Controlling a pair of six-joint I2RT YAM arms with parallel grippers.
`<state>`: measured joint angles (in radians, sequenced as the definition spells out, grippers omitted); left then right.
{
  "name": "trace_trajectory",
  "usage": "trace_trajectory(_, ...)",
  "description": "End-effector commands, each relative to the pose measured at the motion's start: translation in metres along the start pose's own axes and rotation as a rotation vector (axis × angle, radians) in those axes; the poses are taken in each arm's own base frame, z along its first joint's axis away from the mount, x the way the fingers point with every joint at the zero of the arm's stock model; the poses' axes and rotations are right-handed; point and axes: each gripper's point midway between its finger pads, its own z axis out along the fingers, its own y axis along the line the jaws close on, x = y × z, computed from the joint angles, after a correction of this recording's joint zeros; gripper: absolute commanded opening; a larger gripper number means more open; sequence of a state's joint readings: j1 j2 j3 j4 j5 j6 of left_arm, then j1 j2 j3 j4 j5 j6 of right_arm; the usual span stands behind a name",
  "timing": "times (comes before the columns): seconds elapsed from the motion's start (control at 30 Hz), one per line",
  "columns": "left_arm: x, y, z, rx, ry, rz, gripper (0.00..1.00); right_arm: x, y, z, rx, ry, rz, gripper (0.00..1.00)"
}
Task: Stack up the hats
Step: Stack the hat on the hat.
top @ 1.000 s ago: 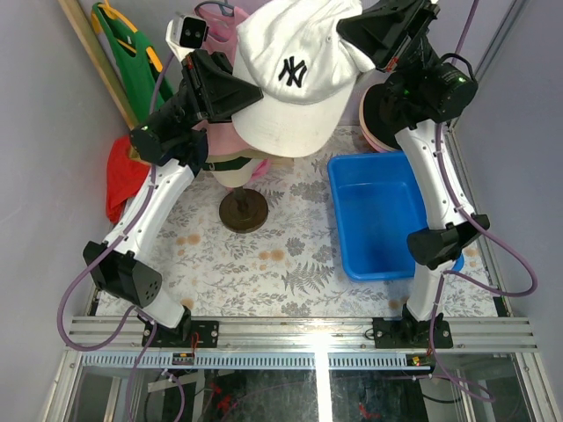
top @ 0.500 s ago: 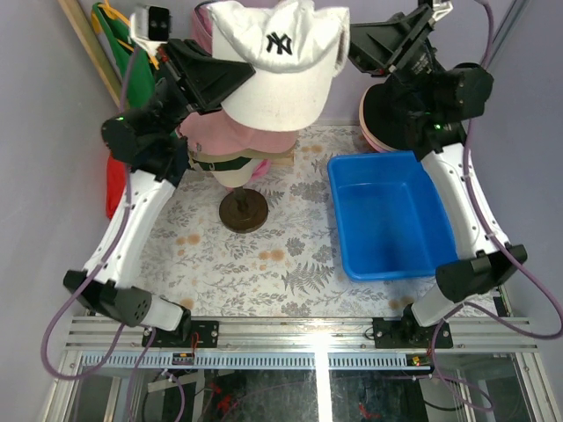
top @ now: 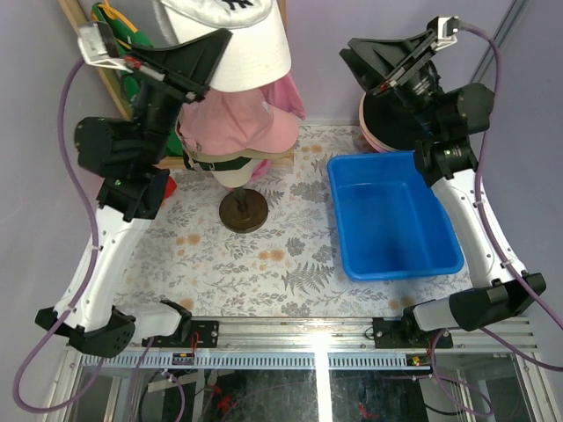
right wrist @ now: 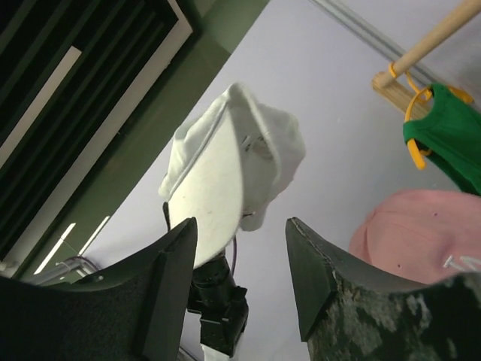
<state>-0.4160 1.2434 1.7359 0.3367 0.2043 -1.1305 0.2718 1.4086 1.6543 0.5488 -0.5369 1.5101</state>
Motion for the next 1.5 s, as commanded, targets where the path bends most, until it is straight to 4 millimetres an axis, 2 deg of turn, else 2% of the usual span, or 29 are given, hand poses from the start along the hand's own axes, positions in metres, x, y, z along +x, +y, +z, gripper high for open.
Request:
trace_trajectory(0.0,0.000,0.046,0.014,-0.205,-0.132,0.170,0.00,0.024,0.024,0.008,-0.032,0.004,0.024,0.58)
trace_trajectory(0.13,0.015,0.053,0.020,-0.266,-0.177,0.259,0.00,0.042,0.027,0.021,-0.043,0.020,0.105,0.59)
trace_trajectory(0.27,0.022,0.054,0.017,-0.313,-0.238,0.329,0.00,0.053,0.028,0.022,-0.044,0.014,0.172,0.59)
trace_trajectory(0.3,0.023,0.053,0.016,-0.319,-0.254,0.342,0.00,0.053,0.031,0.021,-0.047,0.008,0.179,0.59)
trace_trajectory(0.53,0.021,0.043,0.009,-0.321,-0.327,0.403,0.00,0.058,0.007,-0.003,0.057,-0.043,0.201,0.60)
trace_trajectory(0.63,0.021,0.040,0.010,-0.314,-0.341,0.414,0.00,0.061,0.005,-0.005,0.062,-0.034,0.214,0.60)
trace_trajectory(1.07,0.036,0.043,0.016,-0.311,-0.324,0.445,0.00,0.074,0.019,0.033,-0.030,0.019,0.291,0.62)
trace_trajectory(1.23,0.038,0.045,0.015,-0.310,-0.321,0.474,0.00,0.081,0.034,0.049,-0.080,0.040,0.323,0.61)
trace_trajectory(1.33,0.044,0.049,0.016,-0.312,-0.307,0.508,0.00,0.080,0.041,0.056,-0.106,0.045,0.332,0.52)
trace_trajectory(1.47,0.047,0.052,0.014,-0.316,-0.293,0.586,0.00,0.082,0.043,0.062,-0.145,0.071,0.358,0.21)
